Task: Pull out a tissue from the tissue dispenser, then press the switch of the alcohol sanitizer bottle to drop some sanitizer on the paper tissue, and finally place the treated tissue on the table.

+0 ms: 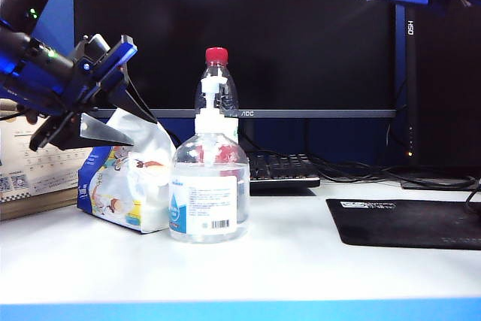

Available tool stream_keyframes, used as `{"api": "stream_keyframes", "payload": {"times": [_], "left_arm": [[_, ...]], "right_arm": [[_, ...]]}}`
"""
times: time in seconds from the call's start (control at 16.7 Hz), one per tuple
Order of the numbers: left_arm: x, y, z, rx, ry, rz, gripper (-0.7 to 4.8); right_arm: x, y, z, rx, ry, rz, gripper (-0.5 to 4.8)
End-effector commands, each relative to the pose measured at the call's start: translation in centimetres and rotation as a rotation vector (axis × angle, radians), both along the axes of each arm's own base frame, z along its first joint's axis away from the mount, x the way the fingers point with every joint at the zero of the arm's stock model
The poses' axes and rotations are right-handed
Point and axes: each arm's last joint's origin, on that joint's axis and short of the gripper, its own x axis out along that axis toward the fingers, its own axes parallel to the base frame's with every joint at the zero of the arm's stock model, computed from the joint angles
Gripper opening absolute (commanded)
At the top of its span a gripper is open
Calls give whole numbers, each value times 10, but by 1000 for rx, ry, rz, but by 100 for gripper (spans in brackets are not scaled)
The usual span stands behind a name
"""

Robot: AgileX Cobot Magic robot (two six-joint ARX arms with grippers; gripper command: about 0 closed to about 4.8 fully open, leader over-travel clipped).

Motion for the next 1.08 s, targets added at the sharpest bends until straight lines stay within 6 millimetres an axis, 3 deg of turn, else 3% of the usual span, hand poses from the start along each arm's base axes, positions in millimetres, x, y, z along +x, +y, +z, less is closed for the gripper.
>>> {"api": "stream_keyframes", "payload": {"times": [0.06, 0.42, 0.72, 0.9, 1.08], "left_arm": [[6, -2, 0, -24, -7, -6, 311], [20, -11, 20, -101, 3, -84, 312], [16, -9, 11, -15, 145, -59, 321], [18, -7, 13, 45, 185, 3, 426], [28, -9, 35, 49, 145, 16, 433]], "right_arm": [[0, 0, 0, -4, 4, 2, 215], [1, 0, -1, -7, 11, 1, 215], [1, 0, -1, -7, 12, -2, 215], [1, 0, -1, -7, 12, -2, 215], [1, 0, -1, -7, 12, -2, 214]]}}
